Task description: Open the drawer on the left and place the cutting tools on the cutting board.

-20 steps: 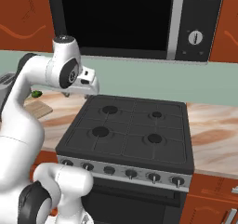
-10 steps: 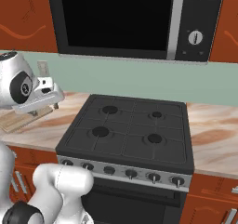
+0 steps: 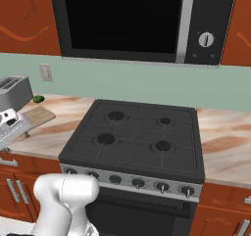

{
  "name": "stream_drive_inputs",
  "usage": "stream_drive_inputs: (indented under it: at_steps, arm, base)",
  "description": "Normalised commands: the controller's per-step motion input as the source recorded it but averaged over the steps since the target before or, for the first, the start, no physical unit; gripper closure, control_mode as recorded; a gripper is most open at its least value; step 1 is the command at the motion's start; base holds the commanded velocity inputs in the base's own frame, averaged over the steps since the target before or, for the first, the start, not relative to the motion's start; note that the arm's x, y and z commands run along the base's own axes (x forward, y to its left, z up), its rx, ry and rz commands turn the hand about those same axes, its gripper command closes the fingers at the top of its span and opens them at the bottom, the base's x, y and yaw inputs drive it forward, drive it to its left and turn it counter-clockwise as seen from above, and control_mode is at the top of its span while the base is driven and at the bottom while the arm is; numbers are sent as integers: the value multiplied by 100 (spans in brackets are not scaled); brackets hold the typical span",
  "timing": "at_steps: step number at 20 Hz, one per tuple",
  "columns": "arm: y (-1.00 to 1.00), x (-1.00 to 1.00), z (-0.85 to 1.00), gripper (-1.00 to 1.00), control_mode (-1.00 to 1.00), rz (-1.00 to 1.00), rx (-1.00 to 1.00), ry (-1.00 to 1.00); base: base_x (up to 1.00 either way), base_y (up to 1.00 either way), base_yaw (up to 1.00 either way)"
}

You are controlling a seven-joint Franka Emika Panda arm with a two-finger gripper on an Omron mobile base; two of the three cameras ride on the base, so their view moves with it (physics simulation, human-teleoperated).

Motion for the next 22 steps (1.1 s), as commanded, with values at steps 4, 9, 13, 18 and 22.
stream_drive_inputs:
  at_steps: [4, 9, 13, 18, 22]
  arm:
    - [100, -33, -86, -100, -100, 31, -22, -6]
    - [100, -31, -69, -100, -100, 32, -13, -13]
    - [93, -5, -40, -100, -100, 27, 3, -8]
    - [9, 0, -1, -100, -100, 0, 1, -1]
    - [91, 1, -15, -100, -100, 0, -8, -24]
  base:
    - [0, 0, 0]
    - [0, 0, 0]
    - [0, 0, 0]
    - [0, 0, 0]
    - [0, 0, 0]
